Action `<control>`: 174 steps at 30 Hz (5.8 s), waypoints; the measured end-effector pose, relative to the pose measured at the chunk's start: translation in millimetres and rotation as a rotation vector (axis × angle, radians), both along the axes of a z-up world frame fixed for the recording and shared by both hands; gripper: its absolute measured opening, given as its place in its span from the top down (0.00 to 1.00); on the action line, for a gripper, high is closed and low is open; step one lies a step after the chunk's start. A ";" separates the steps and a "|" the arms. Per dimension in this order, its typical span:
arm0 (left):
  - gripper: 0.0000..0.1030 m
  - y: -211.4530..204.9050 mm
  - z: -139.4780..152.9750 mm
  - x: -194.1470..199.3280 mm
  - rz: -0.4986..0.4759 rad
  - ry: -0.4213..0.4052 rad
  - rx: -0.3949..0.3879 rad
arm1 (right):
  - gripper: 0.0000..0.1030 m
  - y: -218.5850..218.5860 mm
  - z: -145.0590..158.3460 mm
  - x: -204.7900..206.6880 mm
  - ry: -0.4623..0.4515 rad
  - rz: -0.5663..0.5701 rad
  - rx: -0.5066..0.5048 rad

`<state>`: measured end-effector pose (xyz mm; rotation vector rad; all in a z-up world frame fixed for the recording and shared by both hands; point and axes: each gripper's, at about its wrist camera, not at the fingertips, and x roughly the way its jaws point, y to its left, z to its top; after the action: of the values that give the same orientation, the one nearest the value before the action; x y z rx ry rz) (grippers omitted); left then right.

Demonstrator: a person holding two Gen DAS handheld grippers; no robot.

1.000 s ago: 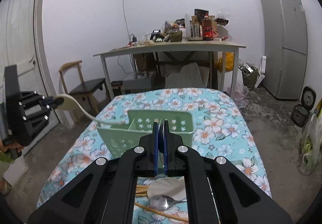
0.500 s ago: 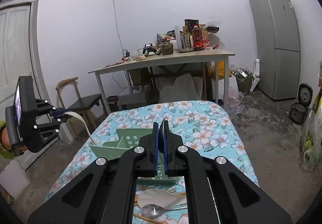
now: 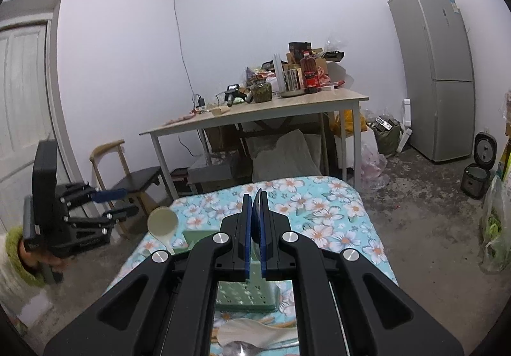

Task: Organize utensils
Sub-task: 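Raise the green holder with the right tool while the left tool lowers the ladle into it, then open the left tool to leave the ladle while the right tool sets the holder down, then move the left tool toward the metal spoon beside the chopsticks, then close the left tool on the metal spoon's handle and lift, then carry the metal spoon with the left tool up over the green holder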

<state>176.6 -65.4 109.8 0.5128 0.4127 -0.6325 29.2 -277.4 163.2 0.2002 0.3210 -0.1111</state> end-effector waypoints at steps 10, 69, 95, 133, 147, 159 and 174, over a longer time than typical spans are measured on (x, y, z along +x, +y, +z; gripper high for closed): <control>0.38 52.1 -25.0 -2.9 0.107 0.150 -0.212 | 0.96 -10.6 45.2 15.7 -0.118 0.119 0.129; 0.34 79.9 -126.4 -41.0 0.154 0.422 -0.322 | 0.64 -18.3 -86.9 -4.9 0.289 -0.081 0.264; 0.44 -20.3 -141.1 -108.9 -0.045 0.636 -0.347 | 0.56 -24.8 -156.9 -38.8 0.408 -0.204 0.334; 0.78 -77.4 -183.0 -79.8 -0.081 0.819 -0.314 | 0.56 -48.1 -189.2 -32.0 0.449 -0.197 0.357; 0.78 -91.2 -196.9 -63.9 0.000 0.860 -0.329 | 0.56 -49.7 -194.4 -31.4 0.455 -0.200 0.364; 0.98 -91.0 -191.3 -69.3 0.041 0.765 -0.311 | 0.56 -55.2 -190.3 -38.0 0.440 -0.219 0.357; 0.99 -37.9 -130.2 -89.5 0.002 0.556 -0.331 | 0.56 -48.6 -167.4 -55.3 0.388 -0.252 0.303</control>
<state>87.1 -103.3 -20.5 0.0112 0.8146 -0.8226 -26.1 -326.0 -4.2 0.5223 0.7000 -0.3539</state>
